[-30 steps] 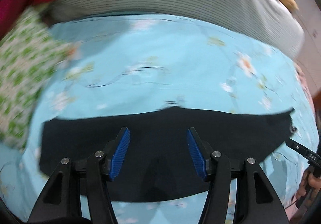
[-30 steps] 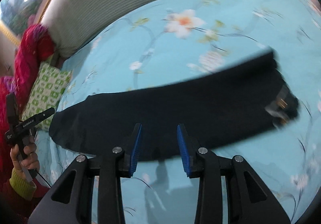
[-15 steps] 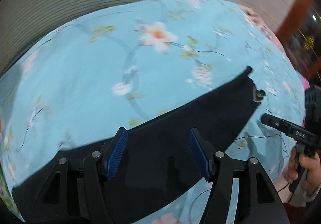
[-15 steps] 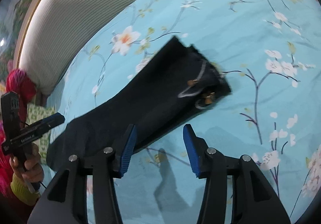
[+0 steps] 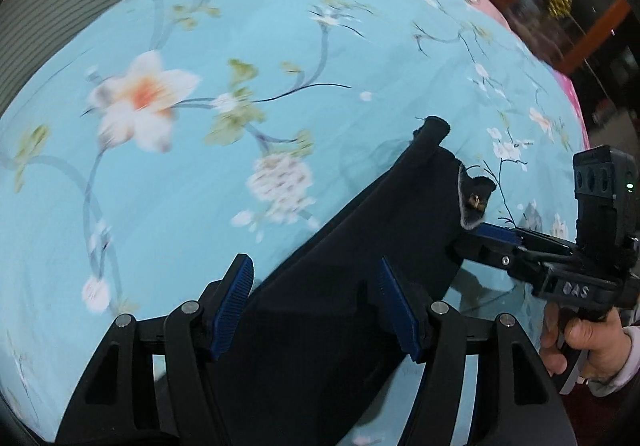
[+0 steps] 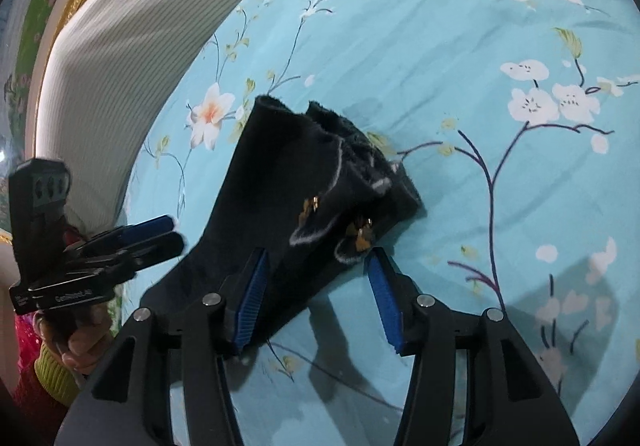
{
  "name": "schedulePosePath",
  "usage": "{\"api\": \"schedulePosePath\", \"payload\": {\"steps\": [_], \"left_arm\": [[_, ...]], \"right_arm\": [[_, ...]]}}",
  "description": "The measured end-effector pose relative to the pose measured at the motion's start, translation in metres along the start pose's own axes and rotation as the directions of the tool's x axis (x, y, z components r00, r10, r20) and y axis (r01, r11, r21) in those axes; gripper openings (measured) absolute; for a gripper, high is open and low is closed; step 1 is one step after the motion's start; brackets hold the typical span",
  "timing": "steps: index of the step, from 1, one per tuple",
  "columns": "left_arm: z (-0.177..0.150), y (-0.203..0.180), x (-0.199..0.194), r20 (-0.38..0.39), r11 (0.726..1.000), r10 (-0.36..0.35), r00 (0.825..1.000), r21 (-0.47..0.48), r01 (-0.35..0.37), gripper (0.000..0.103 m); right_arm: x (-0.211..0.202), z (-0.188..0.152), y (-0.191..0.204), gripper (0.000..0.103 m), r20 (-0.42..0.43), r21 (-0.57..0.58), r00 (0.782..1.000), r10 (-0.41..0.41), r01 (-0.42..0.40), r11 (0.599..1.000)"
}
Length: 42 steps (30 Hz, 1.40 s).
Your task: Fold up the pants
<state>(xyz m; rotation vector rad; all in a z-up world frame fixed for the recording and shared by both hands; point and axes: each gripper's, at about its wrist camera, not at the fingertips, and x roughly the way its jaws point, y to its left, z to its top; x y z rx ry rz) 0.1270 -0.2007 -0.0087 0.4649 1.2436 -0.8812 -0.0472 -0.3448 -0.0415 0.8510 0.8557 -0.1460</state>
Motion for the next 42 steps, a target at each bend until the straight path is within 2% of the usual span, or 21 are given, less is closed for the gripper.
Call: {"api": "schedulePosePath", "payload": {"steps": [3,5,6,8,11,13,14,16,17,21,25,28,31,35,42], "left_arm": [[0.017,-0.010,0.018,-0.032,0.999,-0.012,0.999,0.040,0.013,0.065],[0.028,-0.016,0.027,-0.045,0.997,-0.026,0.999,0.066,0.029,0.065],[0.035,-0.020,0.034,-0.055,0.996,-0.037,0.998,0.081,0.041,0.064],[0.046,-0.027,0.045,-0.075,0.993,-0.053,0.996,0.099,0.060,0.058],[0.062,-0.038,0.065,-0.121,0.986,-0.100,0.988,0.118,0.114,0.055],[0.068,-0.045,0.074,-0.130,0.982,-0.120,0.984,0.129,0.137,0.055],[0.071,-0.048,0.077,-0.128,0.979,-0.132,0.983,0.139,0.149,0.051],[0.072,-0.054,0.077,-0.120,0.971,-0.161,0.980,0.157,0.179,0.033],[0.073,-0.057,0.077,-0.121,0.964,-0.191,0.974,0.163,0.209,0.020],[0.067,-0.063,0.065,-0.071,0.961,-0.172,0.982,0.209,0.184,0.011],[0.064,-0.052,0.040,-0.015,0.962,-0.212,0.977,0.175,0.211,0.010],[0.057,-0.038,0.010,0.047,0.963,-0.244,0.969,0.134,0.236,0.010],[0.046,-0.027,-0.017,0.099,0.965,-0.247,0.964,0.113,0.236,0.010],[0.021,-0.009,-0.051,0.155,0.970,-0.240,0.958,0.077,0.230,0.010],[-0.028,0.025,-0.091,0.225,0.980,-0.191,0.955,-0.007,0.197,0.010]], "right_arm": [[0.001,0.003,-0.005,0.049,0.030,0.013,0.999,0.026,-0.026,1.000],[0.001,0.004,-0.011,0.023,0.049,0.018,0.999,0.009,-0.009,1.000],[0.002,0.005,-0.014,0.017,0.049,0.022,0.999,0.007,-0.008,1.000],[0.001,0.005,-0.027,0.013,0.054,0.062,0.997,0.051,-0.054,0.997],[-0.006,0.006,-0.033,0.012,0.076,0.054,0.995,0.069,-0.073,0.996],[-0.009,0.006,-0.036,0.012,0.081,0.058,0.994,0.079,-0.084,0.995],[-0.009,0.007,-0.038,0.012,0.078,0.064,0.993,0.084,-0.089,0.994],[-0.010,0.006,-0.040,0.012,0.076,0.062,0.993,0.089,-0.094,0.994],[-0.011,0.006,-0.039,0.012,0.077,0.054,0.993,0.089,-0.093,0.994],[-0.012,0.007,-0.037,0.012,0.077,0.049,0.992,0.098,-0.102,0.994],[-0.018,0.008,-0.019,0.012,0.084,-0.006,0.988,0.131,-0.131,0.991],[-0.029,0.011,-0.003,0.012,0.091,-0.066,0.974,0.206,-0.200,0.977],[-0.036,0.013,0.018,0.012,0.081,-0.125,0.954,0.288,-0.277,0.953],[-0.040,0.009,0.050,0.012,0.032,-0.200,0.925,0.379,-0.365,0.909],[-0.022,-0.007,0.099,0.012,-0.089,-0.277,0.890,0.447,-0.454,0.847]]}}
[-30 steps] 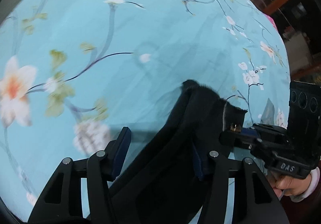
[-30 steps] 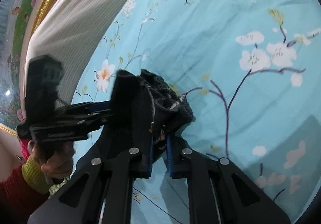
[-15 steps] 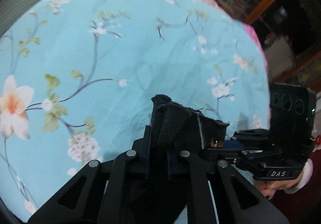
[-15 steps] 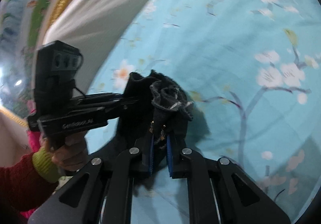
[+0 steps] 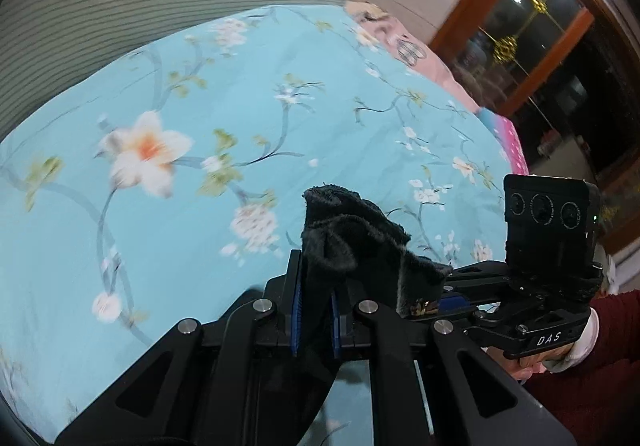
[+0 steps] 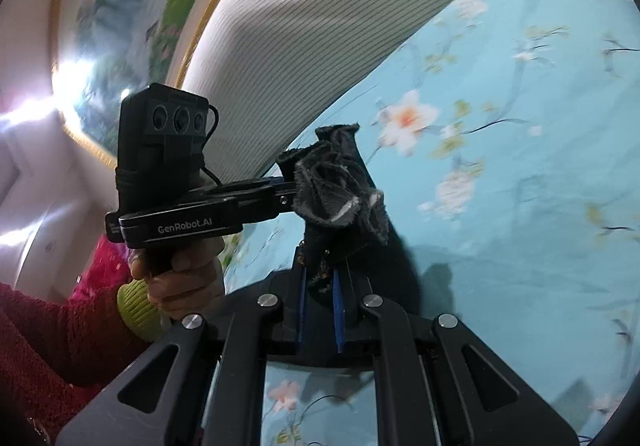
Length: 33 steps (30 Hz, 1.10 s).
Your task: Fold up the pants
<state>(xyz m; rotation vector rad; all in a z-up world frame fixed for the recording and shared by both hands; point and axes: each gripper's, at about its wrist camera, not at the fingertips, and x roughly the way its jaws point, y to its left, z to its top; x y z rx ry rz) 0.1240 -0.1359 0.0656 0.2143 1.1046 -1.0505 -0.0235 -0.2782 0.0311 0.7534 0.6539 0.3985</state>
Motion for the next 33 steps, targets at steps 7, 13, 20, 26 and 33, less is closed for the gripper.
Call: {"api": "schedulePosePath", "payload": {"steps": [7,13,20,26,33], "left_arm": [[-0.051,0.034,-0.018,0.010,0.991,0.062,0.998,-0.120,-0.060,0.010],[-0.088,0.061,-0.017,-0.008,0.972,0.130,0.992,-0.196,-0.129,0.010],[-0.118,0.085,-0.012,-0.030,0.939,0.190,0.981,-0.286,-0.190,0.008],[-0.145,0.100,-0.012,-0.060,0.900,0.212,0.975,-0.377,-0.219,0.008],[-0.171,0.104,-0.029,-0.047,0.843,0.245,0.968,-0.483,-0.237,0.009]], "right_arm": [[0.054,-0.018,0.019,0.012,-0.135,-0.039,0.990,0.042,-0.048,0.998],[0.084,-0.036,0.027,0.012,-0.228,-0.080,0.973,0.032,-0.051,0.995],[0.115,-0.050,0.031,0.013,-0.303,-0.120,0.953,-0.011,-0.026,0.992],[0.133,-0.063,0.032,0.016,-0.378,-0.156,0.924,-0.059,-0.001,0.988],[0.144,-0.071,0.035,0.038,-0.430,-0.156,0.901,-0.064,-0.005,0.988]]}}
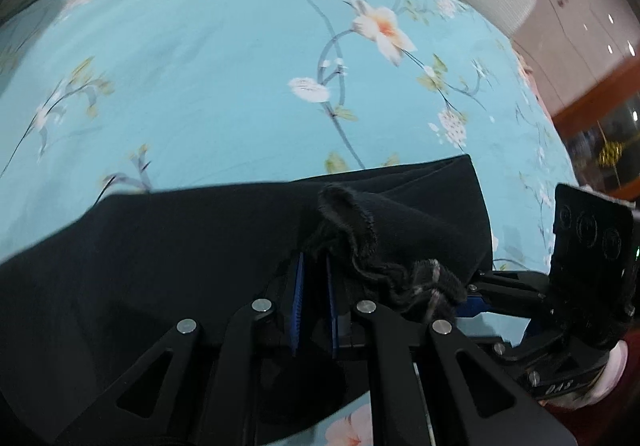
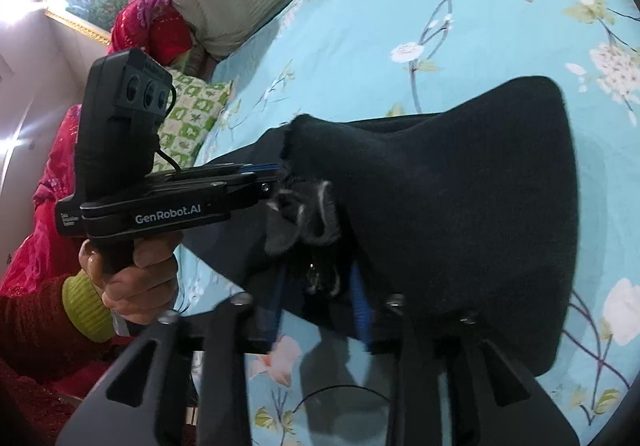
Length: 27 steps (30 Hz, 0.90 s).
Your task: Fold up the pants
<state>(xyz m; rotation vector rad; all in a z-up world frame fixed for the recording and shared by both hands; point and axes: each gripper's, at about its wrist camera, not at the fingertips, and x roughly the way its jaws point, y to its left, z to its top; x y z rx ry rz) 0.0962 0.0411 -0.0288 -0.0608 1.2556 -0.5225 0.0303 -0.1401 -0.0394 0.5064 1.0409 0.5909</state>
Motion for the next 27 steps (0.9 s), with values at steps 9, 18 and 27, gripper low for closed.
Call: {"api": "schedulePosePath", "payload": {"steps": [9,18,27], "left_arm": [[-0.027,0.027,-0.032,0.060,0.986,-0.006,0.998,-0.167,0.016,0.010],[-0.059,0.047,-0.050,0.083,0.957,0.013,0.997,-0.290,0.012,0.020],[-0.096,0.076,-0.071,0.108,0.891,0.069,0.992,-0.455,-0.013,0.035]], "right_arm": [[0.000,0.003,0.020,0.046,-0.041,-0.062,0.999,0.000,-0.003,0.998],[-0.008,0.014,0.040,0.046,-0.011,-0.098,1.000,0.010,-0.011,0.995],[-0.004,0.024,0.051,0.048,-0.026,-0.126,1.000,-0.010,0.007,0.992]]}}
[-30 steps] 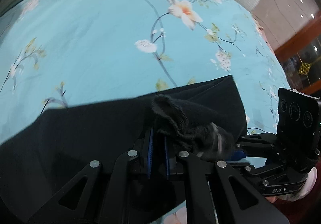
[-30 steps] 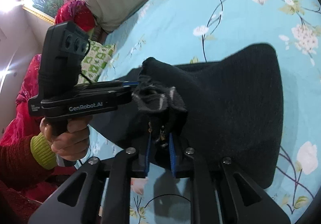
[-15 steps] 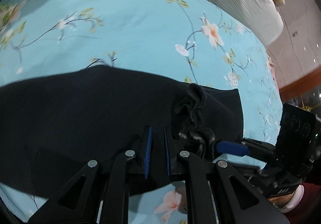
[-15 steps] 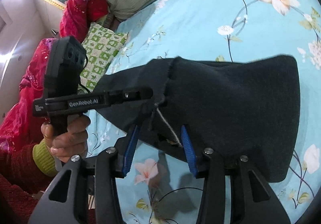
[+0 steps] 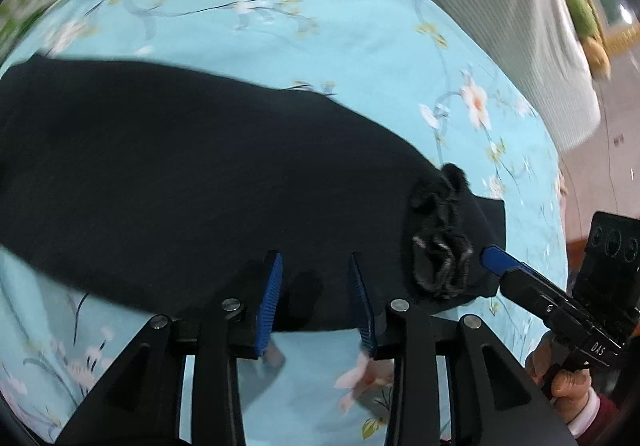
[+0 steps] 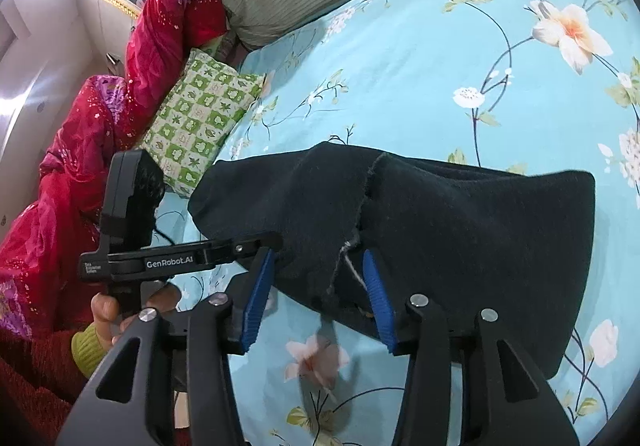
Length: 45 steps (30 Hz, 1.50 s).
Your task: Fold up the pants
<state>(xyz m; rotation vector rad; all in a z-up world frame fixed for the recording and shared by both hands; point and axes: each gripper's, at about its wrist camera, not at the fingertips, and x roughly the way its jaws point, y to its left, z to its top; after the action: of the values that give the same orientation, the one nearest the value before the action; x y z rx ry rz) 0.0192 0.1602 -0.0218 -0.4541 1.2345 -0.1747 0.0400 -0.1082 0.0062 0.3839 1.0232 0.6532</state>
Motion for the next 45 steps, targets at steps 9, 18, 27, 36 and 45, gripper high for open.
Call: {"api": "schedulePosePath", "payload": {"steps": [9,18,27,36,45], "left_arm": [[-0.015,0.060,-0.034,0.069,0.982,0.040,0.997,-0.186,-0.027,0.038],[-0.026,0.120,-0.063,0.122,0.932,0.117,0.986,-0.356,-0.066,0.045],[-0.024,0.173,-0.076,0.134,0.876,0.157,0.978,-0.477,-0.076,0.045],[-0.009,0.187,-0.065,0.148,0.861,0.138,0.979,-0.507,-0.045,0.045],[0.001,0.199,-0.054,0.173,0.845,0.128,0.976,-0.534,-0.016,0.045]], "right_arm": [[0.027,0.025,0.026,0.049,-0.057,-0.085,0.998,0.012,-0.017,0.996],[0.083,0.054,0.060,0.049,-0.165,-0.188,0.986,0.024,-0.055,0.981],[0.141,0.080,0.098,0.050,-0.263,-0.304,0.964,0.032,-0.114,0.946],[0.205,0.110,0.130,0.051,-0.360,-0.418,0.933,0.005,-0.166,0.893],[0.274,0.108,0.164,0.051,-0.474,-0.527,0.879,-0.040,-0.247,0.814]]}}
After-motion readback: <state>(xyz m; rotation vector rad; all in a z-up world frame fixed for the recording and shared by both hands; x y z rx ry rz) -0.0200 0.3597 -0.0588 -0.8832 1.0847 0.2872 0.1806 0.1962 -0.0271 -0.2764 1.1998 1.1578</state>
